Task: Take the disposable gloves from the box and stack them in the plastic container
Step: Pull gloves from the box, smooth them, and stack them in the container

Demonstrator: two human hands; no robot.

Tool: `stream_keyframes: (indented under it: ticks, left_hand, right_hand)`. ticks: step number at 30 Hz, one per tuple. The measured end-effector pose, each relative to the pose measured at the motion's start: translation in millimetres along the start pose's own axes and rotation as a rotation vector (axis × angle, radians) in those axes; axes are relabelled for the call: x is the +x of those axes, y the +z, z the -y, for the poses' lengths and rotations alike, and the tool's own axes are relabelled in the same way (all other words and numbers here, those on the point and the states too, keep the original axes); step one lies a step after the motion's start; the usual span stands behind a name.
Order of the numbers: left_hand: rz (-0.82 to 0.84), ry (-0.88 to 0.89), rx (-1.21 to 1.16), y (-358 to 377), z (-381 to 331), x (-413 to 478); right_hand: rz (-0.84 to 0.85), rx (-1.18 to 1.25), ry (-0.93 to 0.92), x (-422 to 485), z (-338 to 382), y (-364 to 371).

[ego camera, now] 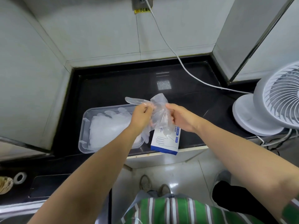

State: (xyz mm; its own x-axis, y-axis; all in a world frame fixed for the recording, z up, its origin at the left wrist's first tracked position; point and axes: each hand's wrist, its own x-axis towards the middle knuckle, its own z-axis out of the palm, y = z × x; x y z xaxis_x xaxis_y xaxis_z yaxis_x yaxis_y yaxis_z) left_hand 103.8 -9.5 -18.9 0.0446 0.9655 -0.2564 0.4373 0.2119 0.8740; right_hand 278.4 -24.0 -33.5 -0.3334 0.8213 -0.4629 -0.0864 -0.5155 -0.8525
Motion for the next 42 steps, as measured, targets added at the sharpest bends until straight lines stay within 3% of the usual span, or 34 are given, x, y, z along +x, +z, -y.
stream_keyframes:
  ticks: [5,8,12,18,21,25,28,29,33,37,39,42]
  left_hand:
    - [-0.014,-0.01,0.028,-37,22,-2]
    - [-0.099,-0.041,0.046,-59,38,-7]
    - [-0.187,-0.172,0.196,-89,63,-9]
    - [-0.293,-0.244,0.486,-125,88,-10]
    - [-0.276,-0.17,0.645,-135,96,-11]
    - [-0.215,-0.105,0.804,-137,103,-8]
    - [-0.166,-0.092,0.819,-130,109,-2]
    - [-0.151,-0.092,0.816,-127,112,0]
    - [-0.07,-0.146,0.777,-123,121,6]
    - [-0.031,-0.239,0.664,-128,121,7]
    - [-0.165,-0.136,0.7,-131,113,6]
    - [-0.339,0.189,0.777,-127,86,0]
  right_hand:
    - [-0.014,0.101,-0.011,12,10,20]
    - [-0.132,0.11,-0.035,22,13,40]
    - [-0.417,-0.219,-0.076,41,9,74]
    - [-0.398,-0.653,-0.14,71,-8,113]
    - [-0.401,-0.833,-0.18,78,-13,124]
    - [-0.539,-0.878,-0.479,80,-5,141]
    - [-0.413,-0.966,-0.63,85,-5,155]
    - [-0.341,-0.981,-0.574,88,-9,159]
    - [-0.073,-1.054,0.015,101,-32,161]
    - [-0.01,-1.076,0.2,110,-41,156]
    - [0.007,-1.089,0.254,116,-45,156]
    - [0.038,-1.162,0.313,123,-52,160]
